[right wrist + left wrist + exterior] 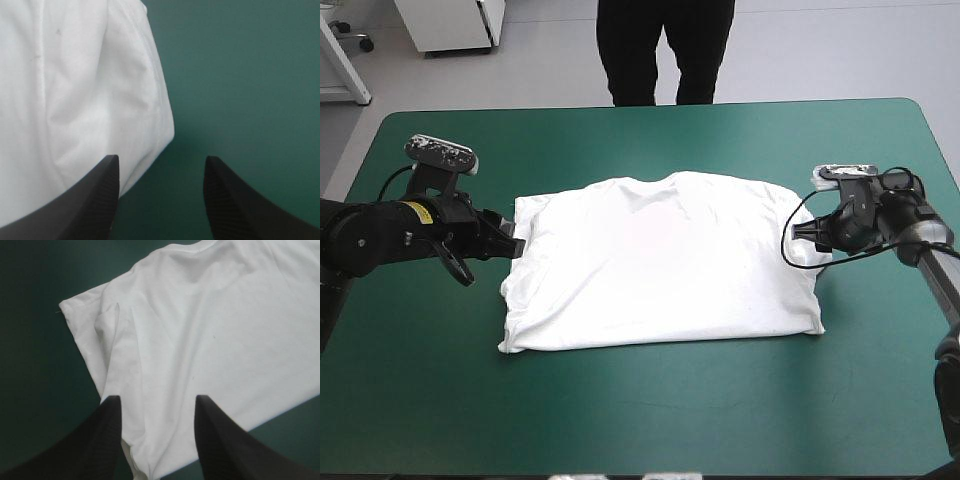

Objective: Fold the cloth

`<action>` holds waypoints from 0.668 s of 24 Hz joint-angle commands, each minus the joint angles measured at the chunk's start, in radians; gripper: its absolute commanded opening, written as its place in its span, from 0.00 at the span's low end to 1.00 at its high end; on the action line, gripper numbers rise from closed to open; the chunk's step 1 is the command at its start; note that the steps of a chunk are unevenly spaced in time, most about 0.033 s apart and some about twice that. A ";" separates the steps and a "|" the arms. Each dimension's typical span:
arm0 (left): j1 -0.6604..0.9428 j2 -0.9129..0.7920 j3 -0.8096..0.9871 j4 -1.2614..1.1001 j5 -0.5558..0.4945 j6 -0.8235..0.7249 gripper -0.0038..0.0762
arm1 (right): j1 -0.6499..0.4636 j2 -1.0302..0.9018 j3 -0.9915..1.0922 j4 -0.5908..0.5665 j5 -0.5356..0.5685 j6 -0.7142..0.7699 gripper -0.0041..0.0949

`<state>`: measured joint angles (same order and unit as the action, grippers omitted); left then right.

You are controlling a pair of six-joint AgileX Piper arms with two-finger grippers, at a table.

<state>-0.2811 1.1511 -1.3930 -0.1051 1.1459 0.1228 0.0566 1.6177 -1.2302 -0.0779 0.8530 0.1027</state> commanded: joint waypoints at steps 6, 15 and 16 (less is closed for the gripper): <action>-0.008 -0.017 -0.032 -0.038 -0.013 0.002 0.47 | -0.008 0.178 -0.114 -0.021 -0.059 0.009 0.51; -0.008 -0.017 -0.032 -0.038 0.021 -0.004 0.47 | -0.008 0.256 -0.129 -0.019 -0.036 0.009 0.13; -0.008 -0.017 -0.032 -0.038 0.024 -0.004 0.47 | -0.008 0.256 -0.131 -0.024 -0.034 0.009 0.07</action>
<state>-0.2811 1.1511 -1.3949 -0.1232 1.2069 0.1228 0.0566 1.8756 -1.3529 -0.0478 0.8307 0.1140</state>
